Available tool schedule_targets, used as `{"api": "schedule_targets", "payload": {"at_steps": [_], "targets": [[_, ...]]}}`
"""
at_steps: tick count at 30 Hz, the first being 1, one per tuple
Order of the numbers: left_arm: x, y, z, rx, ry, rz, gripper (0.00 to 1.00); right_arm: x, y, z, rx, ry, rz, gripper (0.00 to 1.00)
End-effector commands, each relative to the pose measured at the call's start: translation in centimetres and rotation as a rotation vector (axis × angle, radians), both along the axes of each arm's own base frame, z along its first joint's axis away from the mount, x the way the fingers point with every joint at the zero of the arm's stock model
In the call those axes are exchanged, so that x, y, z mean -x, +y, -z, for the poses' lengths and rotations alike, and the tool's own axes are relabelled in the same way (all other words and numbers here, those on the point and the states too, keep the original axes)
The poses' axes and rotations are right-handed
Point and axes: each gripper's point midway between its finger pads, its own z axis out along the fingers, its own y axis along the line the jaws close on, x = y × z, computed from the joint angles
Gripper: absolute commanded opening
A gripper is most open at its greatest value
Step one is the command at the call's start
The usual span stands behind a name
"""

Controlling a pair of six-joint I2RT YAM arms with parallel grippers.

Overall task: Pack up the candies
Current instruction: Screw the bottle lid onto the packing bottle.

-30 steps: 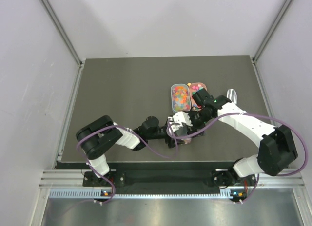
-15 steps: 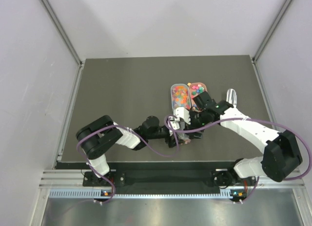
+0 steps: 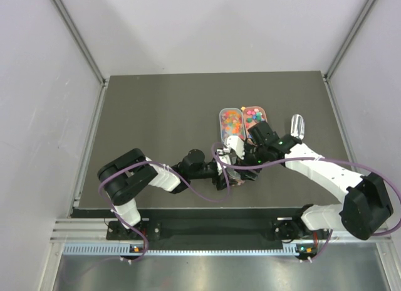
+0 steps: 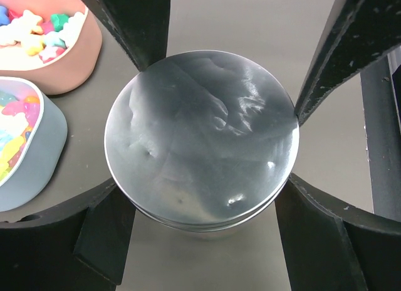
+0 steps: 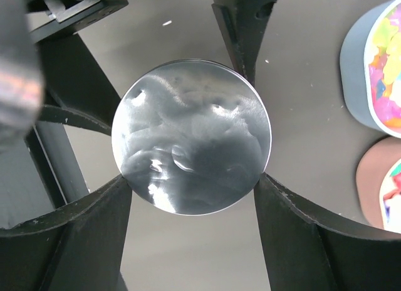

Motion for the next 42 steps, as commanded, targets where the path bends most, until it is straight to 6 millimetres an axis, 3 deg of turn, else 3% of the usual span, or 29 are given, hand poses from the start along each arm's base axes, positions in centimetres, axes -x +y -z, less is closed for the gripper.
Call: {"api": "schedule_targets", "payload": {"at_steps": [1, 16, 18, 19, 21, 22, 25, 33, 34, 36, 38, 42], "targets": [[1.7, 1.1, 4.7, -0.166, 0.016, 0.044, 0.00, 1.0, 5.3, 0.4, -0.188, 0.085, -0.016, 0.49], [1.7, 1.1, 4.7, -0.165, 0.017, 0.042, 0.00, -0.5, 5.9, -0.3, -0.214, 0.086, 0.124, 0.50], [1.8, 1.1, 4.8, -0.168, 0.019, 0.044, 0.00, -0.6, 5.6, -0.3, -0.202, 0.079, 0.126, 0.61], [1.8, 1.1, 4.8, -0.167, 0.017, 0.042, 0.00, -0.7, 5.5, -0.4, -0.195, 0.066, 0.121, 0.77], [1.8, 1.2, 4.8, -0.169, 0.016, 0.041, 0.00, -0.9, 4.9, -0.5, -0.169, 0.018, 0.079, 0.87], [1.8, 1.2, 4.8, -0.167, 0.016, 0.043, 0.00, -0.6, 4.5, -0.4, -0.148, 0.018, 0.057, 0.99], [1.9, 1.4, 5.0, -0.174, 0.020, 0.043, 0.00, 0.4, 3.6, -1.3, -0.134, -0.023, -0.047, 1.00], [1.6, 1.2, 4.8, -0.173, 0.008, 0.037, 0.00, 1.7, 1.5, -2.5, -0.103, -0.064, -0.095, 1.00], [1.6, 1.2, 4.9, -0.177, 0.009, 0.036, 0.09, 2.3, 1.3, -2.8, -0.107, -0.060, -0.110, 1.00], [1.6, 1.2, 4.8, -0.181, 0.007, 0.034, 0.37, 2.6, 1.1, -3.0, -0.112, -0.070, -0.133, 1.00], [1.6, 1.3, 4.8, -0.184, 0.005, 0.037, 0.56, 3.0, 0.9, -3.2, -0.117, -0.064, -0.142, 1.00], [1.5, 1.4, 4.8, -0.189, 0.002, 0.037, 0.74, 2.9, 0.7, -3.0, -0.104, -0.064, -0.144, 0.99]]}}
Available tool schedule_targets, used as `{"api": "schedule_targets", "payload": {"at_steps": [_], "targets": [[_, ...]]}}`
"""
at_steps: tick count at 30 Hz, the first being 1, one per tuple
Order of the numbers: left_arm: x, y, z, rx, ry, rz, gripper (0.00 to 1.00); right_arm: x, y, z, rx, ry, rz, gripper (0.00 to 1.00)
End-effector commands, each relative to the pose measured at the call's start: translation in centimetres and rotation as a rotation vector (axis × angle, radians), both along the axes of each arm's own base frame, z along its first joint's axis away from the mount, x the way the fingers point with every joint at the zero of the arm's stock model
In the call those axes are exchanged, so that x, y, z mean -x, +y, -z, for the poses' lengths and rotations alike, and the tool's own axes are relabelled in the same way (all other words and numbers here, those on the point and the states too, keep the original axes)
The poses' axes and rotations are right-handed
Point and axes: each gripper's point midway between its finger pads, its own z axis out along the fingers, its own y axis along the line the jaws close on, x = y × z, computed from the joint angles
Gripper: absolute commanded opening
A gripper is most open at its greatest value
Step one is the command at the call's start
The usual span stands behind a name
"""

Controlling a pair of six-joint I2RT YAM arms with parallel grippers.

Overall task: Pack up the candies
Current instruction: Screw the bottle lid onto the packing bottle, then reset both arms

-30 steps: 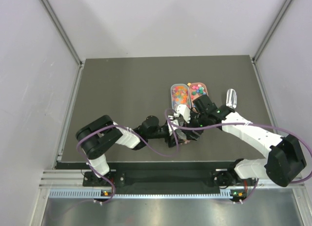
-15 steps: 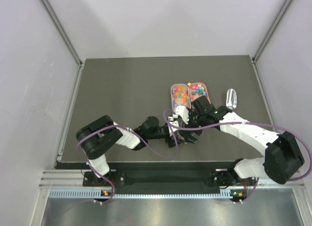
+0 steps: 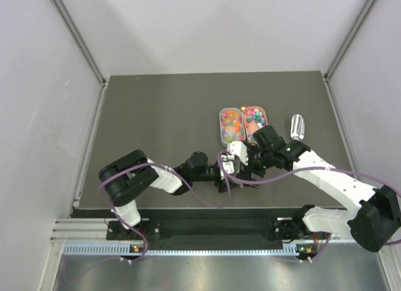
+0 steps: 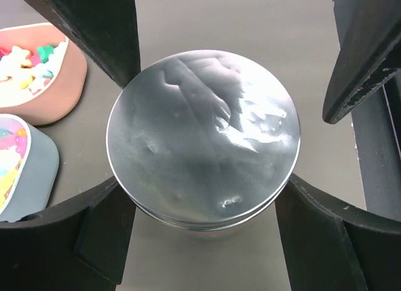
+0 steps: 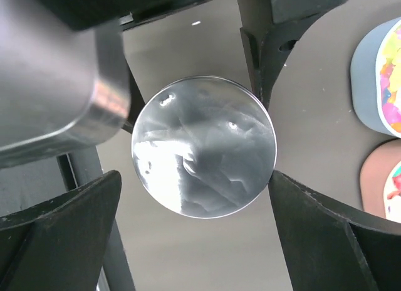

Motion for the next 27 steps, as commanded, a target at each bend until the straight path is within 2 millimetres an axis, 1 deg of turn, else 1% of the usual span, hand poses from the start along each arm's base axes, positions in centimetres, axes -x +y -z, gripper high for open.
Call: {"api": "schedule_targets", "payload": {"at_steps": [1, 5, 6, 7, 11, 13, 16, 17, 19, 20, 21, 22, 23, 25, 26, 27], "targets": [[0.5, 2.4, 5.0, -0.184, 0.087, -0.037, 0.76, 0.6, 1.2, -1.5, -0.061, -0.024, -0.082, 1.00], [0.6, 2.2, 4.9, -0.191, 0.095, -0.029, 0.88, -0.1, 0.5, -1.9, -0.043, -0.039, -0.066, 1.00], [0.6, 2.1, 4.8, -0.192, 0.098, -0.022, 0.99, 0.1, 0.2, -1.8, -0.029, -0.033, -0.073, 1.00], [0.8, 2.3, 5.2, -0.211, 0.110, -0.016, 0.99, 0.3, -0.1, -1.7, -0.022, -0.031, -0.081, 1.00], [0.5, 1.9, 4.8, -0.233, 0.113, -0.002, 0.99, 0.2, -1.1, -1.7, 0.011, -0.043, -0.081, 1.00], [0.1, 1.9, 4.6, -0.239, 0.118, -0.007, 0.99, -0.2, -1.3, -1.8, 0.020, -0.054, -0.070, 1.00], [-0.6, 2.1, 4.1, -0.248, 0.125, -0.024, 0.99, -1.1, -1.8, -2.0, 0.029, -0.061, -0.032, 1.00], [-1.0, 2.0, 3.5, -0.240, 0.118, -0.028, 0.99, -1.7, -2.2, -2.0, 0.038, -0.067, -0.008, 1.00], [-1.5, 2.5, 3.0, -0.245, 0.121, -0.046, 0.99, -2.4, -2.9, -1.4, 0.054, -0.053, 0.035, 1.00], [-1.8, 2.4, 2.2, -0.235, 0.109, -0.051, 0.99, -3.0, -3.7, -1.2, 0.055, -0.044, 0.075, 1.00], [-1.9, 2.9, 2.3, -0.255, 0.122, -0.061, 0.99, -3.2, -4.2, -1.1, 0.056, -0.045, 0.083, 1.00], [-2.0, 3.2, 2.1, -0.259, 0.118, -0.065, 0.99, -3.3, -4.6, -1.0, 0.050, -0.047, 0.090, 1.00], [-2.0, 3.4, 1.5, -0.258, 0.111, -0.067, 0.99, -3.5, -5.4, -0.8, 0.052, -0.046, 0.108, 1.00], [-1.9, 4.6, 1.5, -0.290, 0.111, -0.071, 0.99, -3.7, -6.0, -1.0, 0.055, -0.074, 0.108, 1.00], [-2.0, 5.0, 0.4, -0.278, 0.094, -0.075, 0.99, -3.8, -6.5, -0.8, 0.060, -0.077, 0.123, 1.00], [-2.0, 5.4, 0.1, -0.281, 0.086, -0.074, 0.99, -3.7, -6.7, -0.7, 0.064, -0.079, 0.127, 1.00]]}}
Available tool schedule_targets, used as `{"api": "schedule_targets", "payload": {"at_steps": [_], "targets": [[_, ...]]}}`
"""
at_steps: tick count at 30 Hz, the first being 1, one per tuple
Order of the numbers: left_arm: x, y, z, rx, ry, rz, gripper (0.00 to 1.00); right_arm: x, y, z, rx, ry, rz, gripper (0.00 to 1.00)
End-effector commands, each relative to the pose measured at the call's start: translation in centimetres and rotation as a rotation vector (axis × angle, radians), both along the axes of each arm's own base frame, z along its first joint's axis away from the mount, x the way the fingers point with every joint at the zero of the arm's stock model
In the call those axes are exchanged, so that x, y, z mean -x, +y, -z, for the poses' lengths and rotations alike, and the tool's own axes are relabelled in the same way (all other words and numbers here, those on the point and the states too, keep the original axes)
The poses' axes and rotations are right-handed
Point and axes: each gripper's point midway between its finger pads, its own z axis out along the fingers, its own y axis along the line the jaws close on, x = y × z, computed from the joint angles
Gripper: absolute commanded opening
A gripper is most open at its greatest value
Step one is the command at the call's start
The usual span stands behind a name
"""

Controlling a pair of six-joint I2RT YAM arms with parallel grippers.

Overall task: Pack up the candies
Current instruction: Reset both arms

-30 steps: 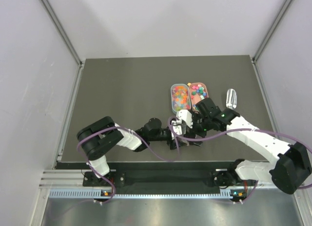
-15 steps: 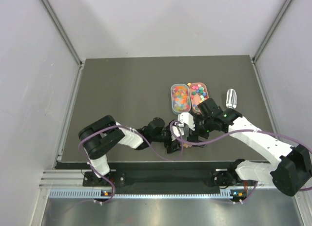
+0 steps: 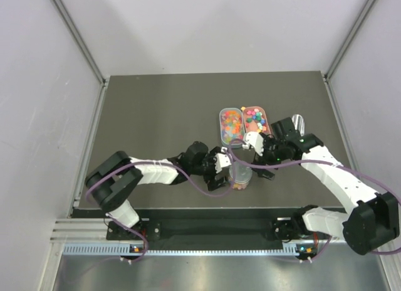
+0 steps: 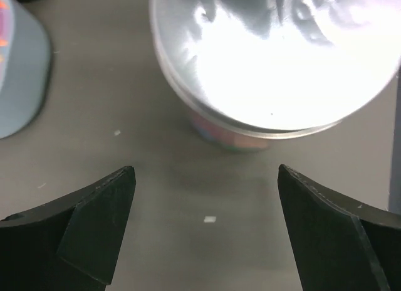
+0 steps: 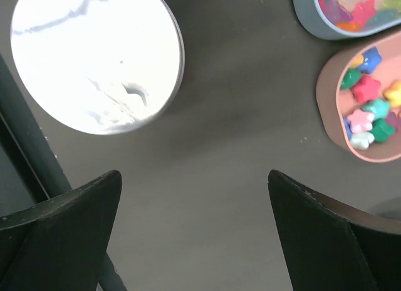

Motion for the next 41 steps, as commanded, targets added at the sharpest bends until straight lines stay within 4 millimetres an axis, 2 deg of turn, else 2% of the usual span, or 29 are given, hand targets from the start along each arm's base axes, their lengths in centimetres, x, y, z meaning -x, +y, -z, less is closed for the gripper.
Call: {"api": "schedule_targets", "payload": {"at_steps": [1, 2, 5, 7, 8, 10, 11, 13, 14, 15, 16, 17, 19, 21, 22, 23, 24, 26, 27, 32, 34, 37, 41], "targets": [[0.1, 1.2, -2.8, -0.011, -0.048, 0.023, 0.99, -0.1, -0.7, -0.6, -0.006, -0.049, -0.010, 1.00], [0.1, 1.4, -3.8, -0.001, -0.061, 0.022, 0.99, 0.0, -0.9, -0.3, -0.002, -0.042, 0.000, 1.00], [0.7, 2.7, -5.0, -0.028, -0.059, 0.007, 0.99, -0.5, -2.1, -0.5, -0.011, -0.054, 0.081, 1.00], [-0.2, 3.7, -6.0, -0.047, -0.088, -0.067, 0.99, -1.6, -3.5, -1.4, -0.041, -0.071, 0.192, 1.00], [-0.6, 4.3, -7.5, -0.031, -0.113, -0.102, 0.99, -2.3, -4.0, -2.3, -0.057, -0.097, 0.236, 0.99], [-3.1, 6.0, -9.2, -0.038, -0.174, -0.262, 0.99, -4.1, -5.5, -4.0, -0.094, -0.157, 0.389, 1.00], [-4.2, 6.4, -11.0, -0.017, -0.214, -0.323, 0.99, -5.2, -7.0, -4.9, -0.106, -0.192, 0.477, 1.00], [-7.1, 8.6, -12.6, -0.022, -0.253, -0.508, 0.99, -6.5, -9.0, -6.5, -0.133, -0.269, 0.642, 1.00], [-8.4, 8.8, -14.4, 0.011, -0.267, -0.563, 0.99, -7.3, -9.8, -7.7, -0.148, -0.318, 0.684, 1.00], [-9.4, 10.2, -14.4, -0.003, -0.241, -0.627, 0.99, -7.7, -10.1, -8.6, -0.171, -0.344, 0.731, 1.00], [-10.8, 10.9, -15.9, 0.014, -0.263, -0.693, 0.99, -7.9, -10.7, -9.2, -0.170, -0.369, 0.767, 1.00], [-11.7, 11.5, -16.2, 0.014, -0.269, -0.737, 0.99, -8.5, -10.8, -10.5, -0.201, -0.401, 0.798, 1.00], [-14.2, 13.4, -18.2, 0.049, -0.294, -0.853, 0.99, -9.0, -11.5, -11.6, -0.210, -0.432, 0.867, 1.00], [-15.7, 15.4, -18.9, 0.069, -0.287, -0.932, 0.99, -9.6, -12.4, -12.6, -0.231, -0.451, 0.972, 1.00], [-16.3, 16.2, -19.4, 0.084, -0.284, -0.967, 0.99, -9.8, -14.3, -12.8, -0.186, -0.486, 1.076, 0.99], [-16.8, 16.8, -20.3, 0.109, -0.283, -0.998, 0.99, -10.0, -15.1, -13.2, -0.209, -0.490, 1.183, 1.00], [-17.4, 18.1, -20.7, 0.132, -0.270, -1.046, 0.99, -10.1, -16.0, -12.9, -0.184, -0.489, 1.247, 1.00], [-17.8, 19.4, -21.2, 0.145, -0.259, -1.086, 0.99, -9.8, -17.9, -13.0, -0.175, -0.516, 1.359, 1.00], [-17.8, 19.9, -21.1, 0.148, -0.256, -1.103, 0.99, -9.6, -18.4, -13.5, -0.193, -0.544, 1.383, 1.00], [-17.8, 22.3, -21.5, 0.156, -0.262, -1.152, 0.99, -8.8, -20.0, -13.4, -0.136, -0.571, 1.459, 1.00], [-17.9, 22.6, -21.7, 0.167, -0.256, -1.151, 0.99, -8.8, -20.6, -13.3, -0.097, -0.581, 1.478, 1.00], [-18.2, 22.8, -21.7, 0.172, -0.266, -1.153, 0.99, -9.1, -19.8, -12.8, -0.087, -0.561, 1.395, 0.99], [-18.6, 22.7, -21.9, 0.192, -0.282, -1.150, 0.99, -9.3, -18.9, -13.5, -0.177, -0.562, 1.387, 1.00]]}}
